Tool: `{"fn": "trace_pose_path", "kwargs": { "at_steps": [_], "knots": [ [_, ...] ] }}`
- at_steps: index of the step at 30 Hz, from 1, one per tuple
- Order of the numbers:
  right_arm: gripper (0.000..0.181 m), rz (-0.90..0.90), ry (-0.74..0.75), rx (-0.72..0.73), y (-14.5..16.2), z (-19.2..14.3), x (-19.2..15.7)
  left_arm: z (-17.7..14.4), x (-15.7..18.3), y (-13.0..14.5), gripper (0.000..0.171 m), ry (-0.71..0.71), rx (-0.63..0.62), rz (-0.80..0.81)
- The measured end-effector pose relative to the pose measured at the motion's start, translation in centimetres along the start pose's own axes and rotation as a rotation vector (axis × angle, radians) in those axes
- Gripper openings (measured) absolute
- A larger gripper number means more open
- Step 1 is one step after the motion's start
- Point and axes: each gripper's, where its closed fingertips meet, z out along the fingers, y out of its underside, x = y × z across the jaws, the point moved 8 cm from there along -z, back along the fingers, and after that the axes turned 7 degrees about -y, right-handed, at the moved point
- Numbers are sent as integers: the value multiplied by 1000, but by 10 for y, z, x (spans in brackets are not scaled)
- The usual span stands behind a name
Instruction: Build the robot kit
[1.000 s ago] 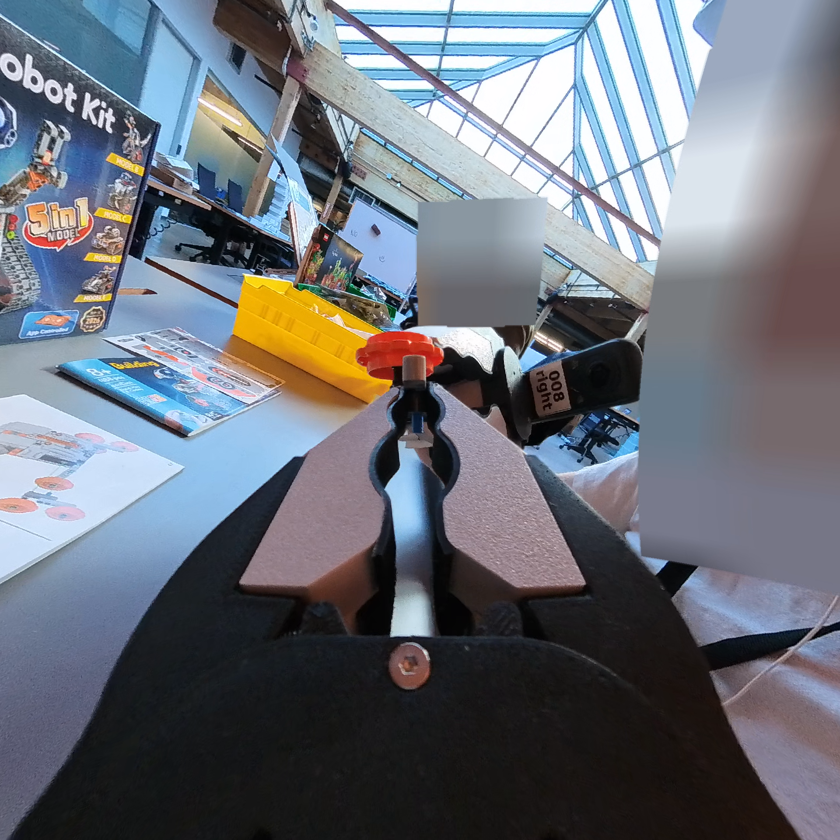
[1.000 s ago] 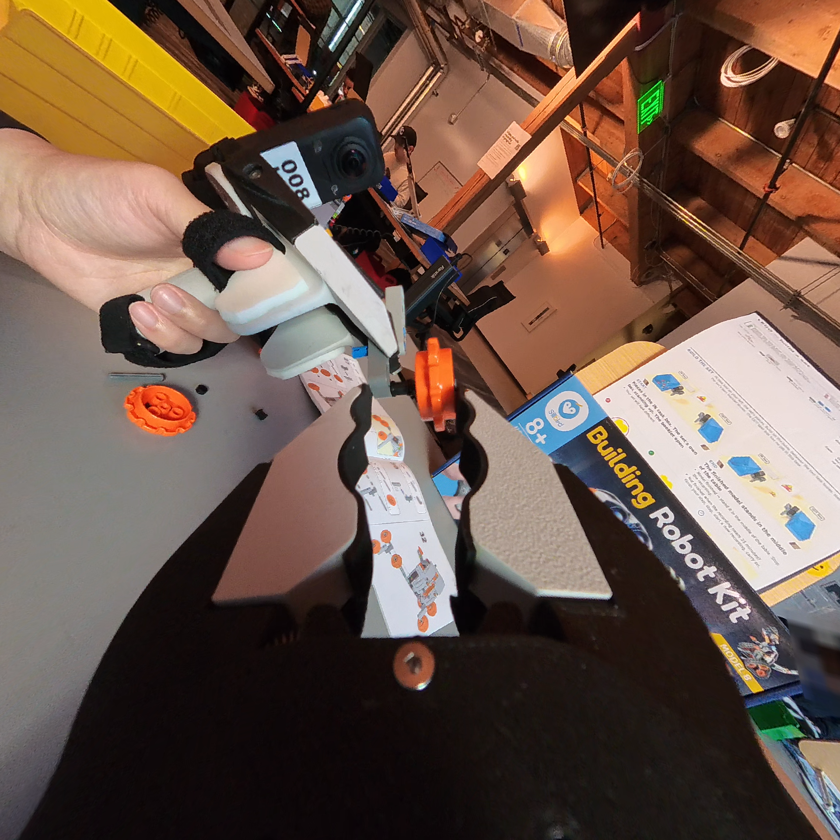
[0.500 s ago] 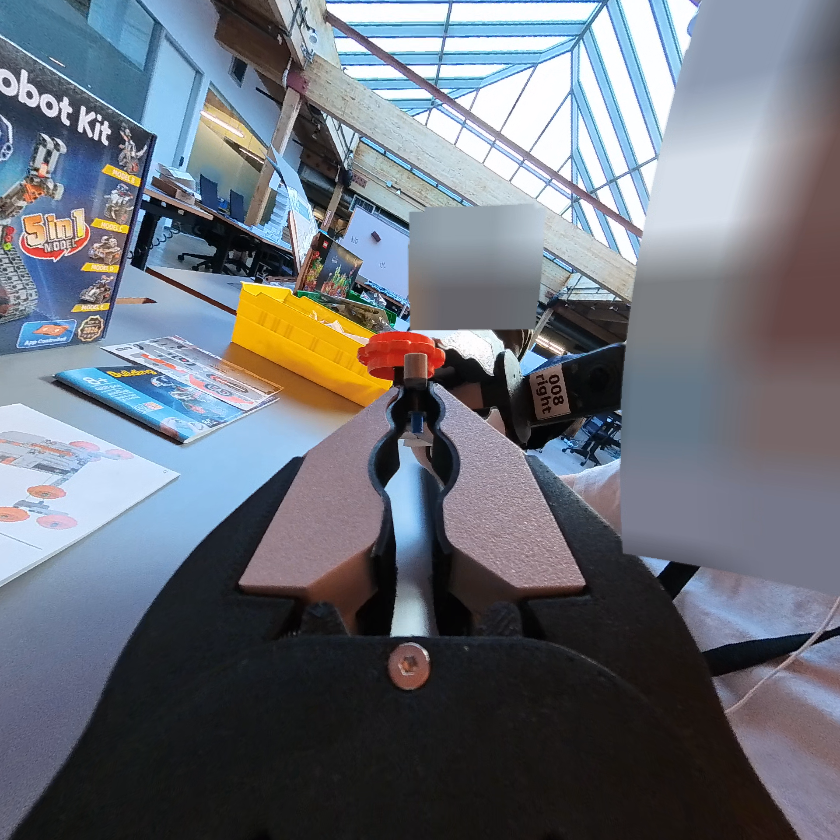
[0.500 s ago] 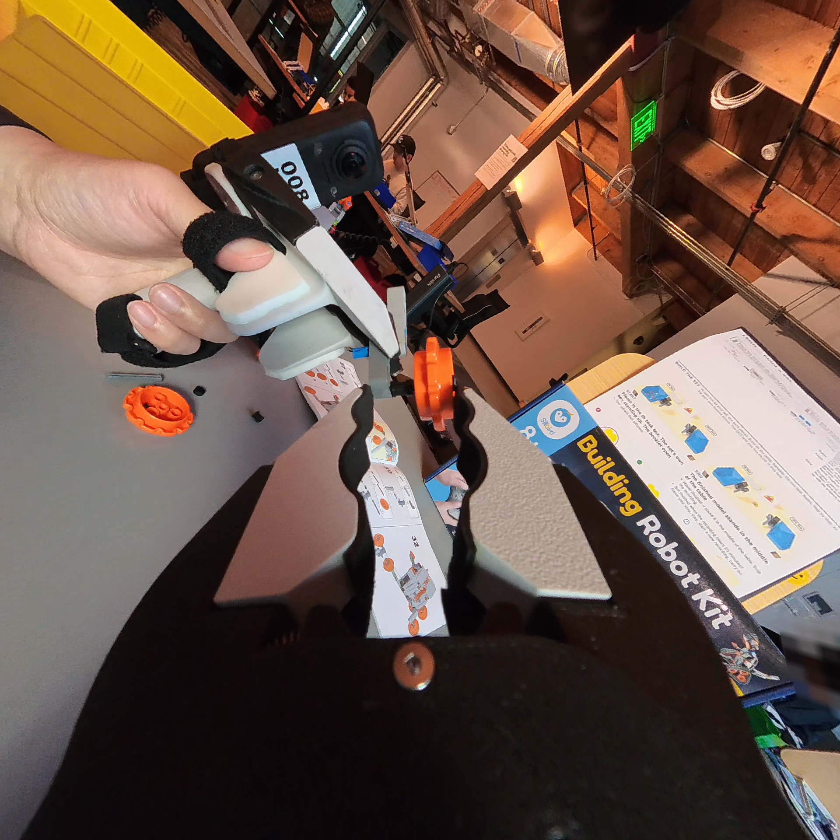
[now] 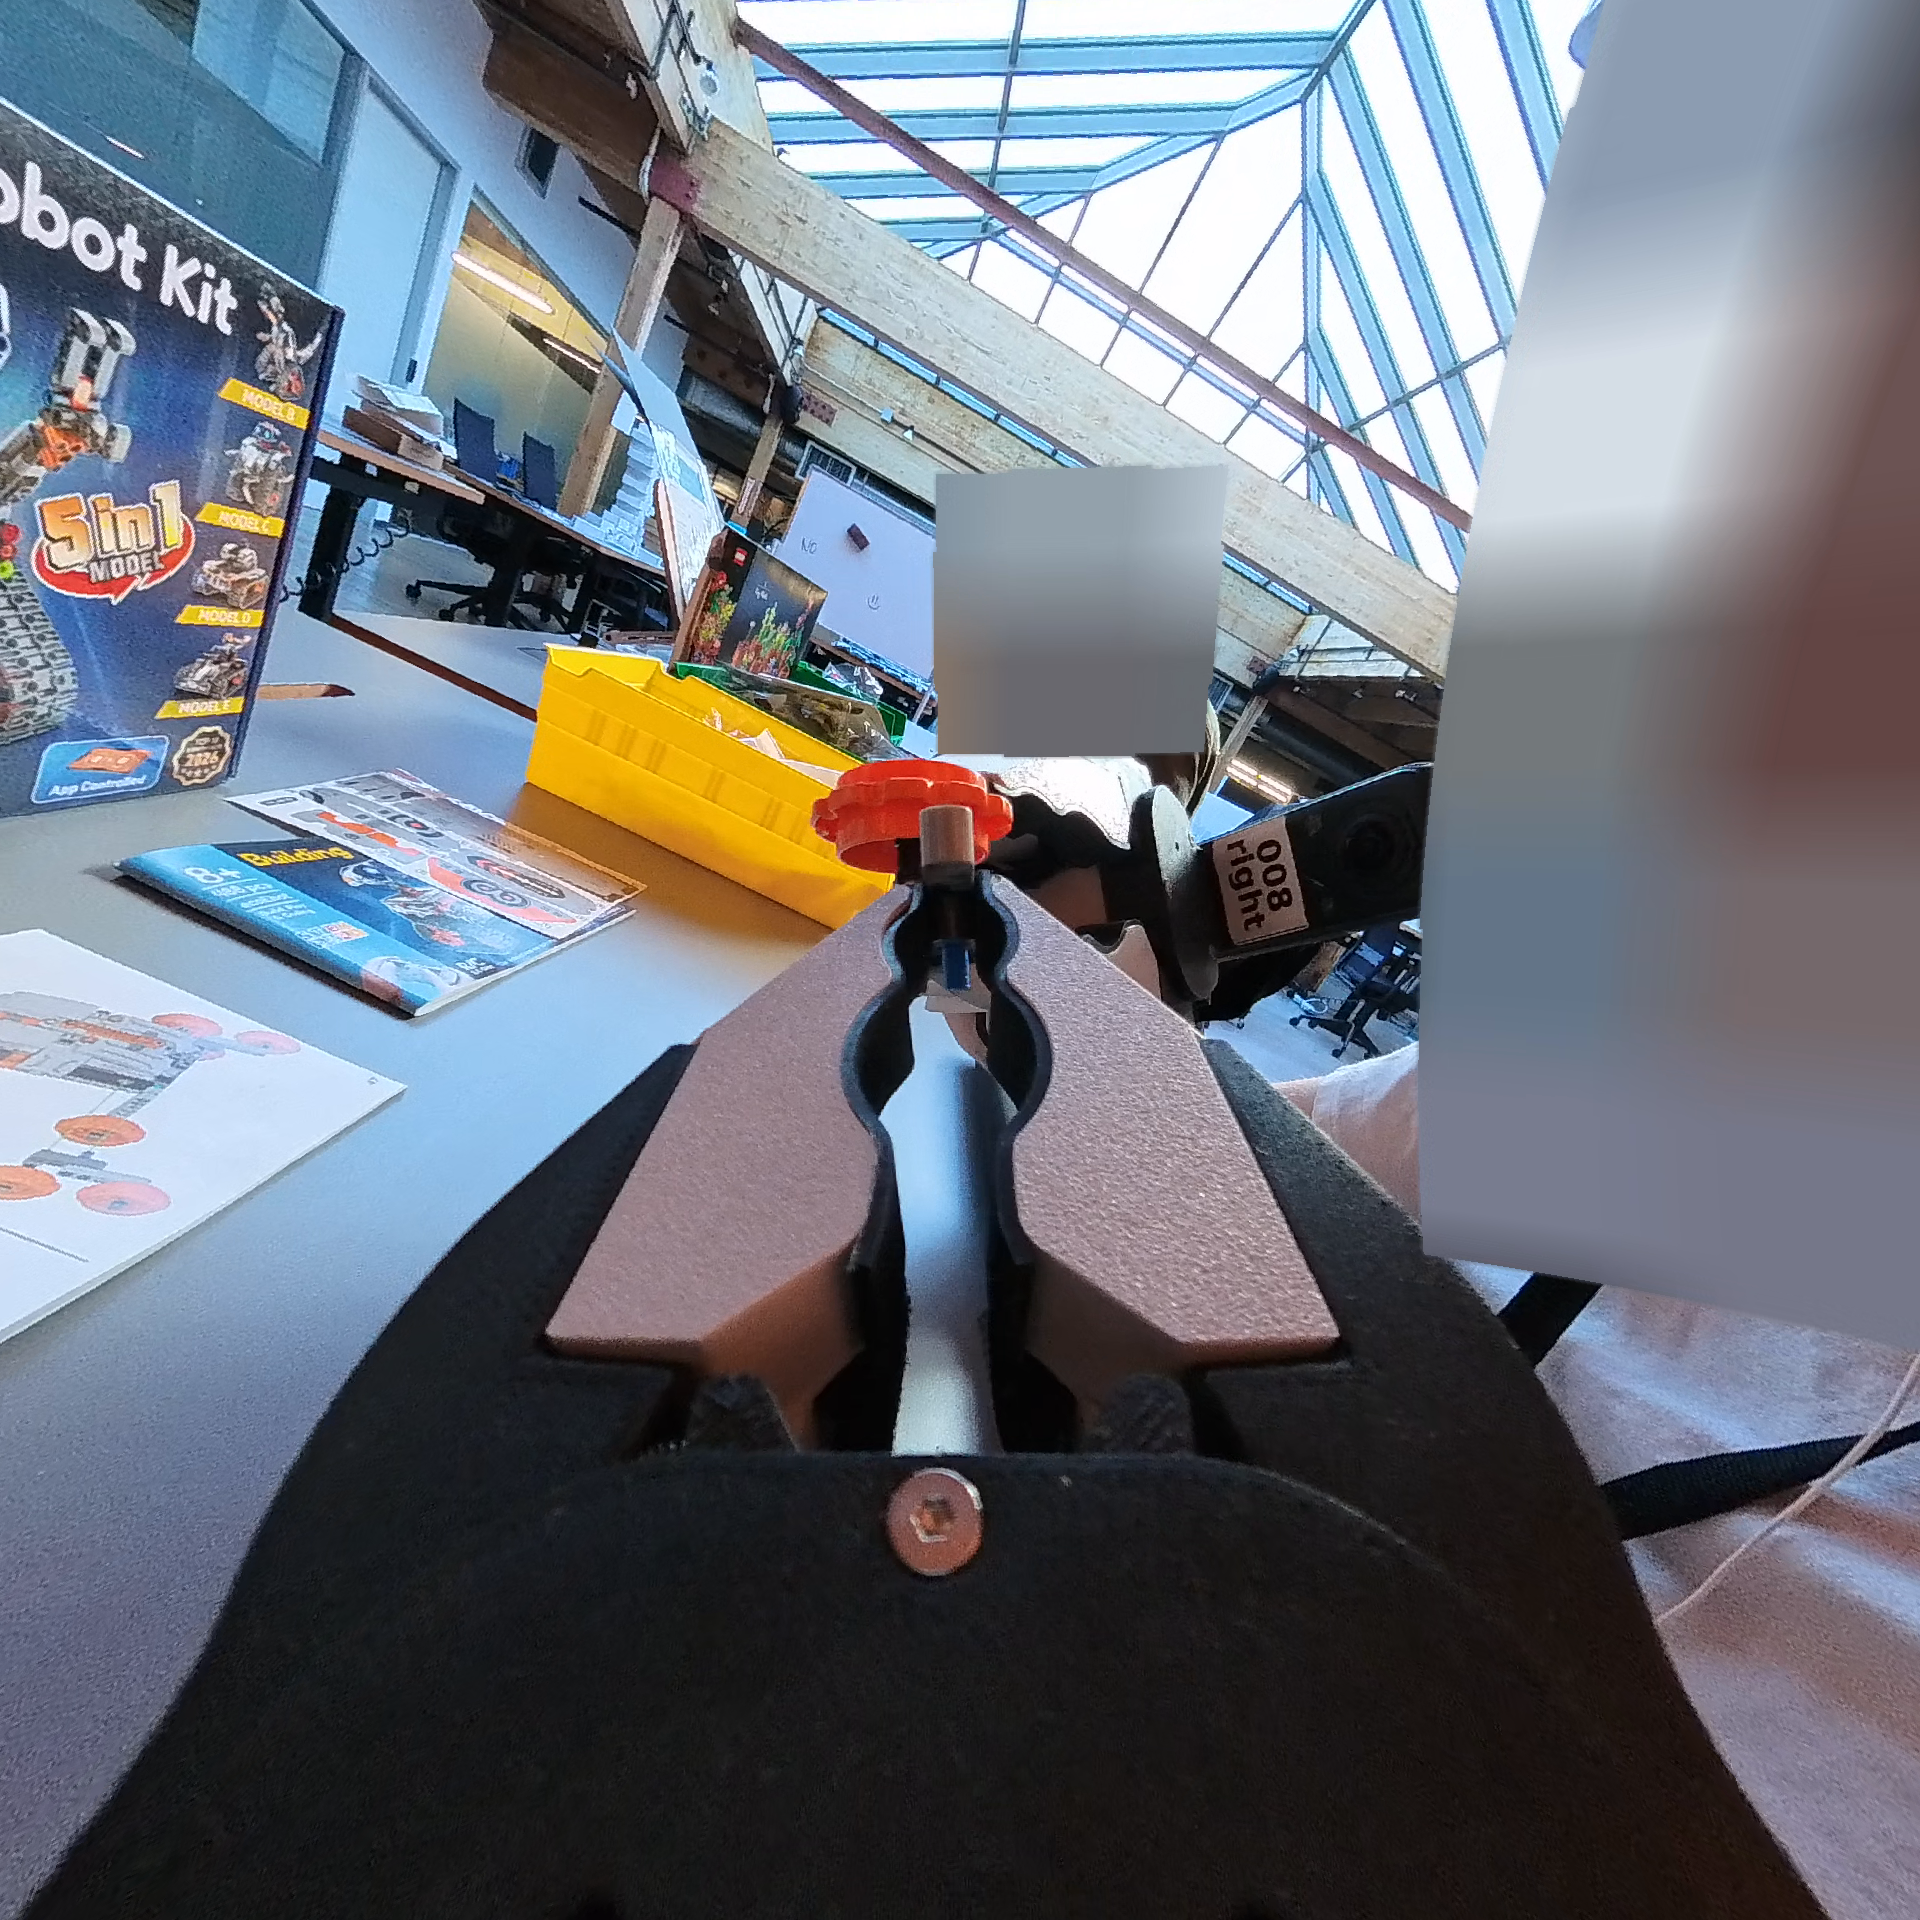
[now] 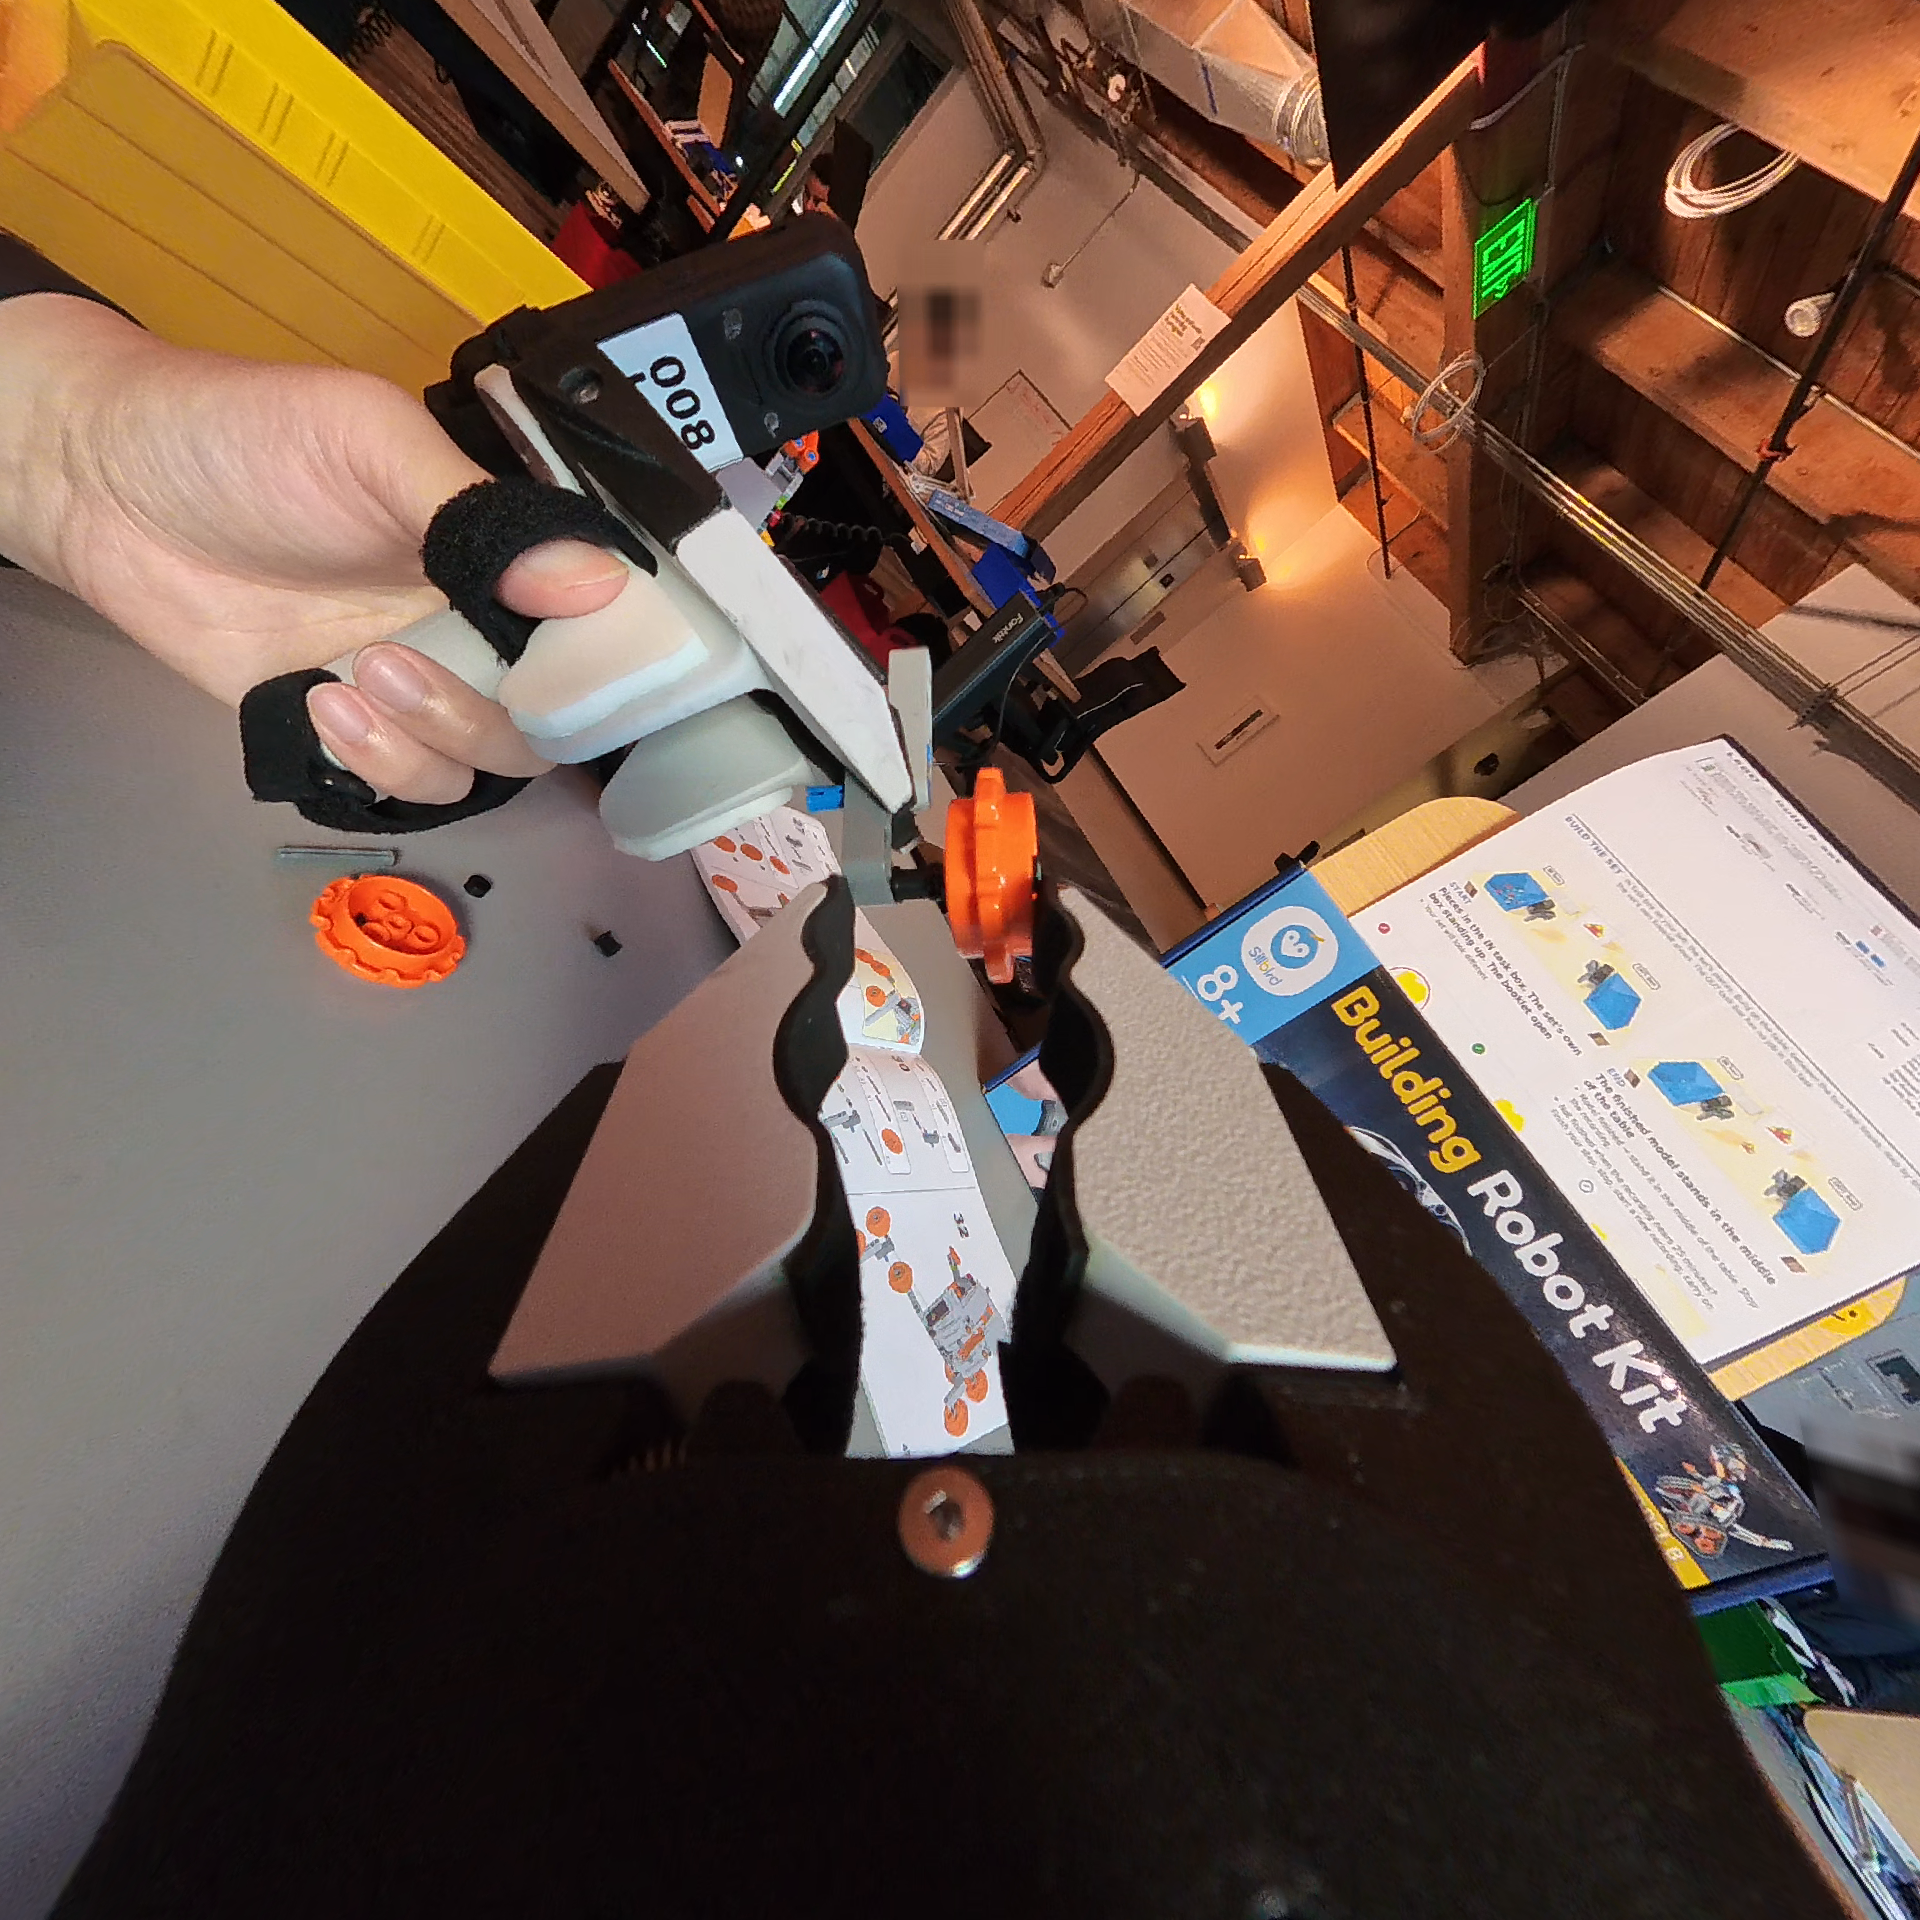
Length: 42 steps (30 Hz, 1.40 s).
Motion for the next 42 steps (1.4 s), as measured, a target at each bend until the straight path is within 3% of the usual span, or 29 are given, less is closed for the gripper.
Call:
{"fn": "trace_pose_path", "kwargs": {
  "at_steps": [8,16,28,42],
  "knots": [
    [35,10,11,-1,1,1,0,0,-1,0,5,-12,7,-12],
    [36,119,8,-5,13,9,2,1,-13,2,5,-66,40,-122],
    [38,230,5,-8,19,13,1,2,-19,5,5,-94,51,-161],
    [36,66,20,-57,11,8,-1,4,-11,5,5,-126,47,-43]
  ]
}}
